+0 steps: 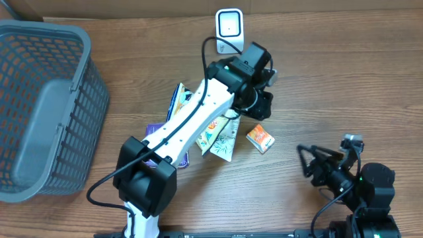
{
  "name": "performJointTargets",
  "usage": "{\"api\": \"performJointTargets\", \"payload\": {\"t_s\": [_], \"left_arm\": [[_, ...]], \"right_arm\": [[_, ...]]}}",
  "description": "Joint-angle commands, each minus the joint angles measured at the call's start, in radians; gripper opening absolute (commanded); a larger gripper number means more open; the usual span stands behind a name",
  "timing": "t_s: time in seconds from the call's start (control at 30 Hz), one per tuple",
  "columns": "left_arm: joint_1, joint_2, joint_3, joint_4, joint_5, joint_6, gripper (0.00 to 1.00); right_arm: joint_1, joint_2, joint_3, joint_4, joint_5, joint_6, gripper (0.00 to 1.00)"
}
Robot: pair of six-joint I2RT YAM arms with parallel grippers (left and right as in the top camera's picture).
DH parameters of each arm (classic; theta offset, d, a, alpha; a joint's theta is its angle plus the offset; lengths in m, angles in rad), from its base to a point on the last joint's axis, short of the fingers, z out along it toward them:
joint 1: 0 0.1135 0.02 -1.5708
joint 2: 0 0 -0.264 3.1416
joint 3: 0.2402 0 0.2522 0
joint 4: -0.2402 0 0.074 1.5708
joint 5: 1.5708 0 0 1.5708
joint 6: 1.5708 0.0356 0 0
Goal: Scan the item barcode
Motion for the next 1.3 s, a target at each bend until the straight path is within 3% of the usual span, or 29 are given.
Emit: {"api": "performJointTargets", "payload": {"t_s": [0.0, 0.03, 0.1, 0.13, 0.17, 0.2, 0.23, 0.27, 0.5, 0.57, 0.77, 0.97, 1.17, 1.27], "left_arm": [[0.069, -0.08, 0.1, -0.024, -0.06, 0.016, 0.7], [0.077, -0.091, 0.105, -0.03, -0.056, 0.016, 0.62], [0.077, -0.097, 0.105, -0.045, -0.056, 0.016, 0.17], [0.072, -0.091, 0.099, -0.053, -0.056, 0.016, 0.04], [0.063, -0.085, 0.087, -0.056, -0.057, 0.017, 0.04], [0.051, -0.076, 0.074, -0.056, -0.063, 0.016, 0.04], [0.042, -0.071, 0.065, -0.055, -0.072, 0.016, 0.04], [0.034, -0.061, 0.058, -0.055, -0.095, 0.016, 0.04], [0.071, -0.06, 0.064, -0.063, -0.243, -0.003, 0.06], [0.094, -0.079, 0.075, -0.066, -0.266, -0.003, 0.32], [0.156, -0.134, 0.096, -0.064, -0.313, -0.002, 0.69], [0.185, -0.175, 0.096, -0.062, -0.312, -0.002, 0.76], [0.186, -0.185, 0.096, -0.063, -0.312, -0.002, 0.79], [0.186, -0.185, 0.096, -0.077, -0.312, -0.002, 0.79]], "right_arm": [[0.004, -0.001, 0.031, -0.038, -0.135, -0.003, 1.0], [0.003, -0.001, 0.031, -0.047, -0.132, -0.003, 1.0], [0.004, -0.001, 0.031, -0.053, -0.115, -0.007, 1.0], [0.003, -0.001, 0.031, -0.048, -0.105, -0.007, 0.9], [0.003, -0.001, 0.031, -0.037, -0.104, -0.007, 0.76], [0.003, -0.001, 0.031, -0.021, -0.104, -0.006, 0.32], [0.003, -0.001, 0.031, -0.006, -0.105, -0.003, 0.14], [0.004, -0.001, 0.031, 0.018, -0.105, 0.022, 0.05], [0.004, 0.019, -0.047, 0.232, -0.147, 0.277, 0.04], [0.004, 0.046, -0.113, 0.373, -0.15, 0.374, 0.04], [0.004, 0.222, -0.277, 0.814, -0.183, 0.559, 0.04], [0.047, 0.521, -0.282, 1.05, -0.153, 0.567, 0.04], [0.218, 0.974, -0.197, 1.412, -0.111, 0.57, 0.04], [0.261, 1.137, -0.118, 1.44, -0.111, 0.565, 0.04]]}}
